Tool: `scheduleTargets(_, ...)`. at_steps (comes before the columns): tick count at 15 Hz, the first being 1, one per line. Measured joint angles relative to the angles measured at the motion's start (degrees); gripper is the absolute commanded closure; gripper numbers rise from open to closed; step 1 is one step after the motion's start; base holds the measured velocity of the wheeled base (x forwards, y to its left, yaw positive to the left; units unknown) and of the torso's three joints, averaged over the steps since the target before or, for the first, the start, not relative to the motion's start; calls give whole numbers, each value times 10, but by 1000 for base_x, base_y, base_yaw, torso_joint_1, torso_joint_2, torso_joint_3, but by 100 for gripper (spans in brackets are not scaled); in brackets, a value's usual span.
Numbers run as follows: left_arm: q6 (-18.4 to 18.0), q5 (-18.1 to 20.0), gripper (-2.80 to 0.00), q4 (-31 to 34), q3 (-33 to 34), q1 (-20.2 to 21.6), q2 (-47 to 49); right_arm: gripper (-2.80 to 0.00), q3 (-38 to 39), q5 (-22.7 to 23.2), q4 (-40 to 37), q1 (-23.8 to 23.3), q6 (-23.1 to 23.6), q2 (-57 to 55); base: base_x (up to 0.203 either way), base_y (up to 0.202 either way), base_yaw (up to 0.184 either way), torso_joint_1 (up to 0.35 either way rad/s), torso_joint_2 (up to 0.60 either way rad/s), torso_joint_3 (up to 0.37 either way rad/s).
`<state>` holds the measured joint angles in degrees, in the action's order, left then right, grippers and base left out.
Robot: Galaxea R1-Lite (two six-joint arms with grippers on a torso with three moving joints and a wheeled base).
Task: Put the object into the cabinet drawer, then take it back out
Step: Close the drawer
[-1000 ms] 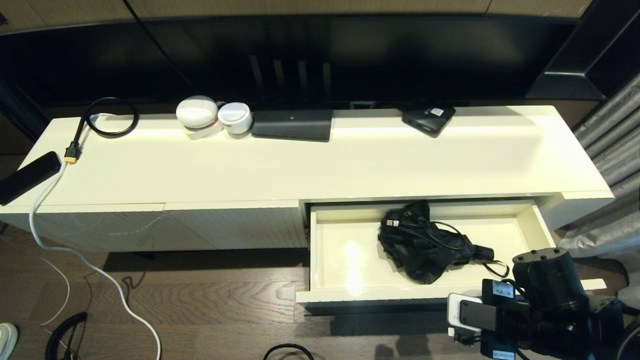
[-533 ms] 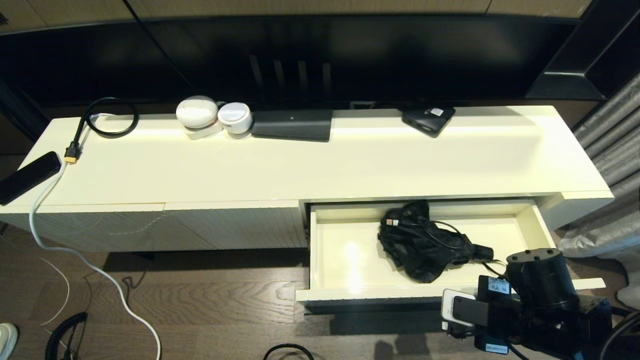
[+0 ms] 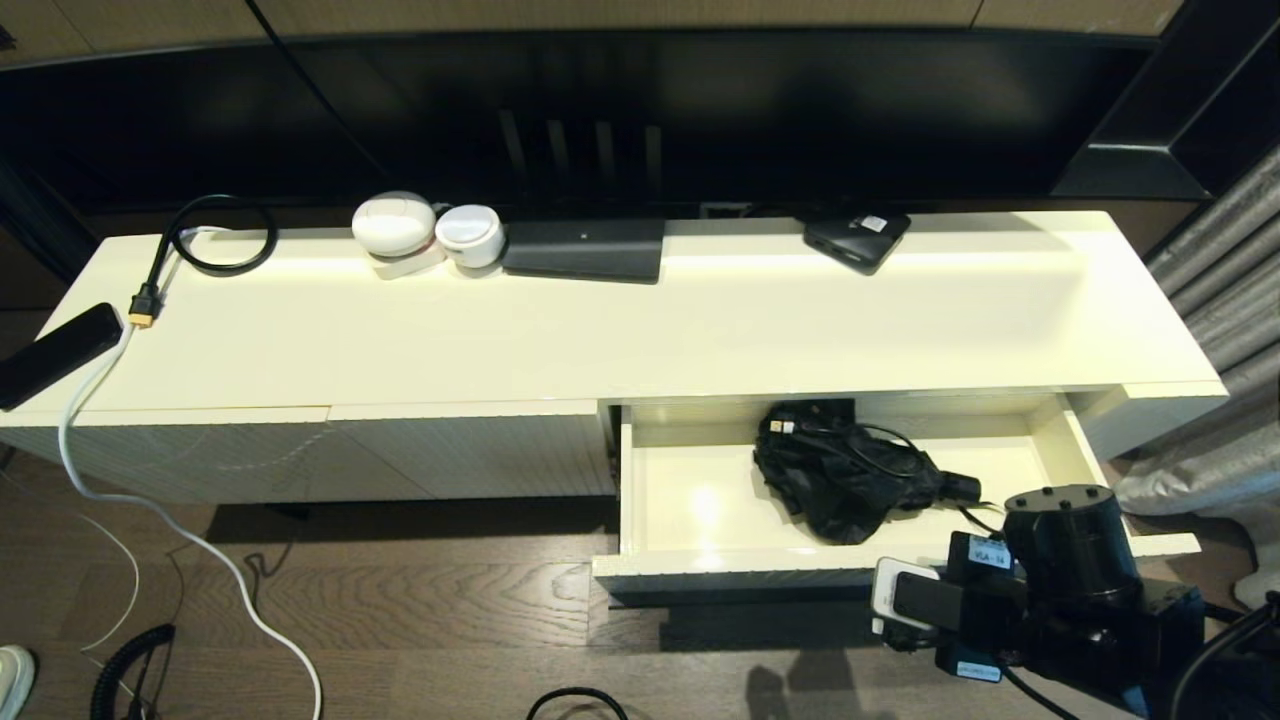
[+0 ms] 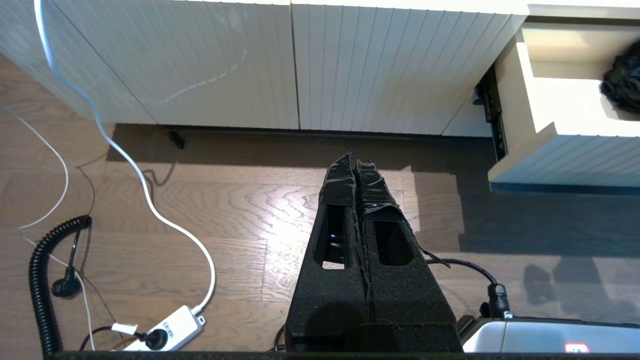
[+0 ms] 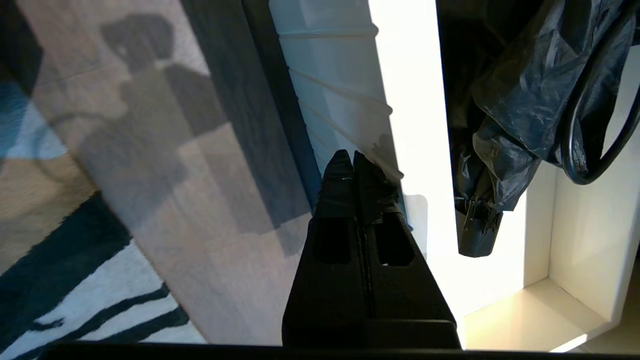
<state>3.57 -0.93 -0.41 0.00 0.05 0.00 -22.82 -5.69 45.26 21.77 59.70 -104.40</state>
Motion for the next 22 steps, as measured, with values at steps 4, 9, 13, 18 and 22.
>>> scheduleTargets(4,0,0,0,0,0,0,0,0,-10,0,40,1,0,-16,0,0,0,0,0,0)
scheduleTargets(9,0,0,0,0,0,0,0,0,-39,0,42,1,-1,-26,0,0,0,0,0,0)
scheduleTargets(13,0,0,0,0,0,0,0,0,-61,0,56,0,-1,-35,0,0,0,0,0,0)
scheduleTargets(18,0,0,0,0,0,0,0,0,-97,-1,64,-1,-1,-49,0,0,0,0,0,0)
scheduleTargets(22,0,0,0,0,0,0,0,0,-116,-1,90,-3,0,-68,0,0,0,0,0,0)
